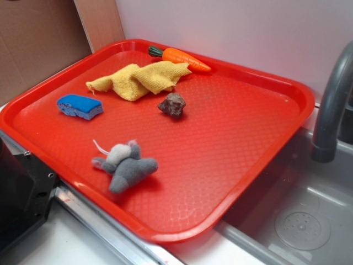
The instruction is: Grab the blue sponge.
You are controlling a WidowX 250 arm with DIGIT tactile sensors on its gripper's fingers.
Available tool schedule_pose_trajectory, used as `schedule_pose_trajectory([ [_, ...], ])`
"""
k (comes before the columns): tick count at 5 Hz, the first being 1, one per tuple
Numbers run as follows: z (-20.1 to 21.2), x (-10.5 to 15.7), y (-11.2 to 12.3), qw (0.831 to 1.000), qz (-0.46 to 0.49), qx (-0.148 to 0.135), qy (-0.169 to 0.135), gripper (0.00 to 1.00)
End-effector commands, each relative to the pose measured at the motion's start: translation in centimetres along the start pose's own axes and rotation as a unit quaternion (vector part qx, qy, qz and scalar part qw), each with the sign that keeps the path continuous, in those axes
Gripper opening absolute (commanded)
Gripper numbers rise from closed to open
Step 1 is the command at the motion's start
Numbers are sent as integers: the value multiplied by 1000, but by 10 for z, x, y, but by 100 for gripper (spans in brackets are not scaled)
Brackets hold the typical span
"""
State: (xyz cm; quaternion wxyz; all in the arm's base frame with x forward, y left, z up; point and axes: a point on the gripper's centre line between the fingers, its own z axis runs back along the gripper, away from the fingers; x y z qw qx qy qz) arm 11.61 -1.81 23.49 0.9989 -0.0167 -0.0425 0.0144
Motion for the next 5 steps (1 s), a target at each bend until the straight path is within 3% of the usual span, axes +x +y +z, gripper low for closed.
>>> schedule_pose_trajectory([
  [1, 0, 0, 0, 1000, 0, 0, 0, 100],
  [2, -2, 10, 12, 997, 72, -13, 11, 100],
  [3, -7, 15, 23, 980, 196, -28, -9, 100],
  [4, -18, 20, 38, 948, 317, -36, -22, 100],
  [5, -36, 28, 52, 901, 432, -23, -32, 100],
])
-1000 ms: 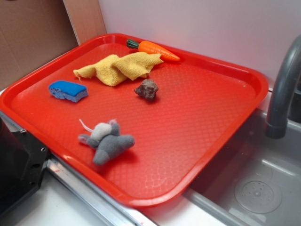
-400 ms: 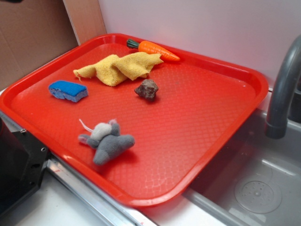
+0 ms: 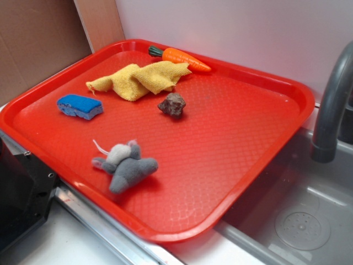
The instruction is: Grab the blue sponge.
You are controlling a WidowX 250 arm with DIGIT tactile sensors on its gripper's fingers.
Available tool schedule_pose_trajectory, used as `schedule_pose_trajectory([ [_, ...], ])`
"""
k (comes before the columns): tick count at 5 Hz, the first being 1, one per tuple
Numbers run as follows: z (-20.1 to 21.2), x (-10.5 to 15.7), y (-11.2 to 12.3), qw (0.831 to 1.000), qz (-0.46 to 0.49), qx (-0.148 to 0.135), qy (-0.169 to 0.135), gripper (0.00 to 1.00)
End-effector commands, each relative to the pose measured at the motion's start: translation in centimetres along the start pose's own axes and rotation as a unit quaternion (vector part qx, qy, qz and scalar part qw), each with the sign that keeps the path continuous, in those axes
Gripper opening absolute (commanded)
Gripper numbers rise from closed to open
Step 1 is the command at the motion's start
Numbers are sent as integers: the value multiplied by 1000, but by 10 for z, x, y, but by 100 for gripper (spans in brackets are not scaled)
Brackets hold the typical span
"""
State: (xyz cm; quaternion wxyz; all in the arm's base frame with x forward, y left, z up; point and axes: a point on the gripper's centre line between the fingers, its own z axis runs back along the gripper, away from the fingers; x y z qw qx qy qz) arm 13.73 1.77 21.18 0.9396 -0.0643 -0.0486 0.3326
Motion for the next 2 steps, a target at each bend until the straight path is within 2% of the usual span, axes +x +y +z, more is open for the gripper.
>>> schedule_pose_trajectory([
  [1, -27, 24, 19, 969, 244, 8, -23, 100],
  [2, -43, 36, 26, 931, 363, 29, -26, 100],
])
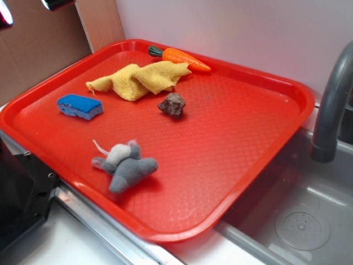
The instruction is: Grab the blue sponge.
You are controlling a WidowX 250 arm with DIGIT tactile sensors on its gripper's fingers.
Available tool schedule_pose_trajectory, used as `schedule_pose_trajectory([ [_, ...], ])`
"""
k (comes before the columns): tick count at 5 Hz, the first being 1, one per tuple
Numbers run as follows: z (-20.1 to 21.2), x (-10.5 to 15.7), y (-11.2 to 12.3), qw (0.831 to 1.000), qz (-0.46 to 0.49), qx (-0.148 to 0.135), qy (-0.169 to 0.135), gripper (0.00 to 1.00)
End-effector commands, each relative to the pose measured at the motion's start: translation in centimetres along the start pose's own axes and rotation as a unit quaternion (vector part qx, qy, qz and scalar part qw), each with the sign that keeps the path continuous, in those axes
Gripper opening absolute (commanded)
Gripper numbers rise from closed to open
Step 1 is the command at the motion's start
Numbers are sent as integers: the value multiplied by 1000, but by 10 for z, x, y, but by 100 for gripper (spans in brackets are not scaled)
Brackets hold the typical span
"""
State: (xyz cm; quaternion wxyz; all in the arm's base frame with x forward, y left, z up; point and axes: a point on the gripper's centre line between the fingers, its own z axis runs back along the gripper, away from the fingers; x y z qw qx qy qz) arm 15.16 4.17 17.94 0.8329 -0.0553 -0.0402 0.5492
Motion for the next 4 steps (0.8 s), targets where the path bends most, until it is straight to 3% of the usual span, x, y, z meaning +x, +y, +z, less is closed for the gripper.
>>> schedule_pose_trajectory([
  [1, -42, 34, 2, 972, 231, 25, -29, 100],
  [3, -89, 46, 4, 965, 248, 26, -75, 100],
  [4, -114, 46, 11, 968, 238, 44, -72, 100],
])
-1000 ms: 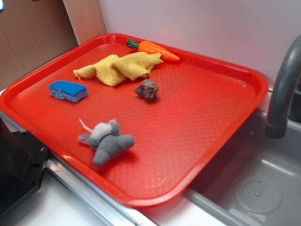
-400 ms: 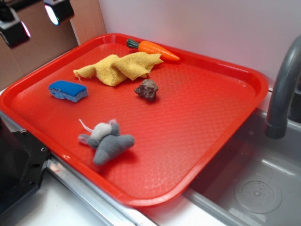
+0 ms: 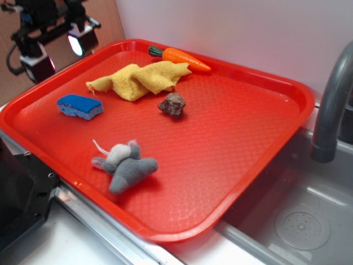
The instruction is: Grab the blue sponge.
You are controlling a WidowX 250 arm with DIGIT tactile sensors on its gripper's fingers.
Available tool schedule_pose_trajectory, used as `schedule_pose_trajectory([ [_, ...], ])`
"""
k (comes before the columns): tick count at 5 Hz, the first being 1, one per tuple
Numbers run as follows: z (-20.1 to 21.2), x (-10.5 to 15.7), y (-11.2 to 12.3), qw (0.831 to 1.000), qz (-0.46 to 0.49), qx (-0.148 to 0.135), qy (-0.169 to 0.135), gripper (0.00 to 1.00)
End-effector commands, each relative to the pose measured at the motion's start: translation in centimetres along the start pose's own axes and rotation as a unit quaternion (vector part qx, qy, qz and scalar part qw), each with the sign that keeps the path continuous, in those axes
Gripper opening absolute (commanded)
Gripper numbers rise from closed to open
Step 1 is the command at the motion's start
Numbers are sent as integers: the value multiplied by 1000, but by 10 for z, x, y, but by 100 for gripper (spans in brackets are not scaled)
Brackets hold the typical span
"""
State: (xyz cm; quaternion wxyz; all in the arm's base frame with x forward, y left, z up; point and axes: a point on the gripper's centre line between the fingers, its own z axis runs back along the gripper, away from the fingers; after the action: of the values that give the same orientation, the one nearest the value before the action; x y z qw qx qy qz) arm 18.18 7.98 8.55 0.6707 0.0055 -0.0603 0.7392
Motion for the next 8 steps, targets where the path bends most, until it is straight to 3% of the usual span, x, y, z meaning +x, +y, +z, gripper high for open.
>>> schedule_pose_trajectory([
  [1, -40, -2, 12, 1000, -22, 18, -11, 100],
  [3, -63, -10, 19, 999, -36, 30, -23, 100],
  [4, -69, -14, 22, 998, -40, 32, -34, 7],
  [5, -72, -15, 24, 998, -35, 28, -38, 0],
  [6, -69, -16, 24, 998, -38, 20, -43, 0],
  [7, -45, -16, 18, 994, -103, 25, -43, 0],
  [8, 2, -21, 5, 974, -225, 19, -10, 0],
])
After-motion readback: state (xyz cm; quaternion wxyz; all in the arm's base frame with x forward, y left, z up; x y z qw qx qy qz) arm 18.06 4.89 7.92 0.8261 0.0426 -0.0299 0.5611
